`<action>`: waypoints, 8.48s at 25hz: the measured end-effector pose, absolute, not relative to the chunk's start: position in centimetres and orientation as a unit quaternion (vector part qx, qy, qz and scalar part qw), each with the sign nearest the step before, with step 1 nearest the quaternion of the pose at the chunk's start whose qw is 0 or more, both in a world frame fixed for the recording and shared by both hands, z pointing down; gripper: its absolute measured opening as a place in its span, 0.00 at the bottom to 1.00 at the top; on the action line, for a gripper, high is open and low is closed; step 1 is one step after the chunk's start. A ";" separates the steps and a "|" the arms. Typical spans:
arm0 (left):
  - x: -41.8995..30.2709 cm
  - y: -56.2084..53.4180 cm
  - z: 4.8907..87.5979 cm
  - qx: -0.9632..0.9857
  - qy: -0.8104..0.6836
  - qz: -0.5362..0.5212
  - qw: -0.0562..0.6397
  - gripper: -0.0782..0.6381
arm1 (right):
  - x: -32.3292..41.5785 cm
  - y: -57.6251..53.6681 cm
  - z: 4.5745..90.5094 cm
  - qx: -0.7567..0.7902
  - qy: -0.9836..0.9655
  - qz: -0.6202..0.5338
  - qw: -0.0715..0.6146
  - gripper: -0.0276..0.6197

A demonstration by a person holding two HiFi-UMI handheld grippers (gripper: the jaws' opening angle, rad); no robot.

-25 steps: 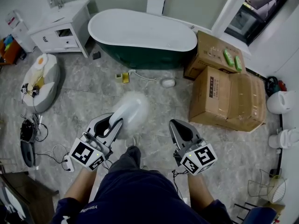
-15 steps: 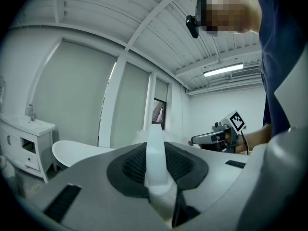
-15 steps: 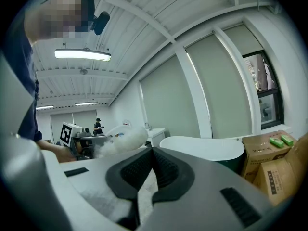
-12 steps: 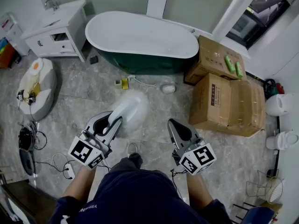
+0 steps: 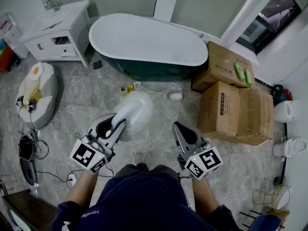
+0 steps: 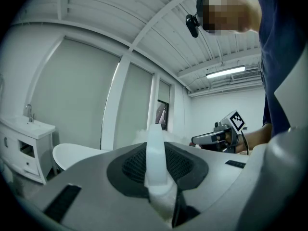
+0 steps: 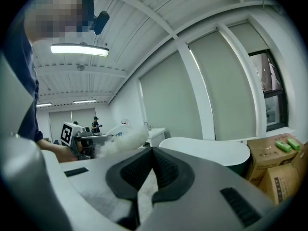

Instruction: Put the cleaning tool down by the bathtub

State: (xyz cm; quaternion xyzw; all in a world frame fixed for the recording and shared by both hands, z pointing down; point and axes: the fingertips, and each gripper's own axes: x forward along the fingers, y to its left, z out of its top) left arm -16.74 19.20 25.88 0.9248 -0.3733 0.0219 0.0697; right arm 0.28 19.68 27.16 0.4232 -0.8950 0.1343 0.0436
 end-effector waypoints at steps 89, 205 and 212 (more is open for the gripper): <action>-13.5 -25.8 45.1 0.914 -0.327 0.170 0.167 0.26 | 3.2 -25.9 45.6 0.463 -0.845 0.245 0.108 0.05; -8.6 -27.8 46.8 0.908 -0.345 0.219 0.090 0.36 | 3.5 -27.3 45.9 0.486 -0.837 0.226 0.110 0.05; -9.9 -27.7 39.2 0.917 -0.351 0.186 0.046 0.36 | 1.9 -26.7 39.4 0.481 -0.852 0.187 0.092 0.05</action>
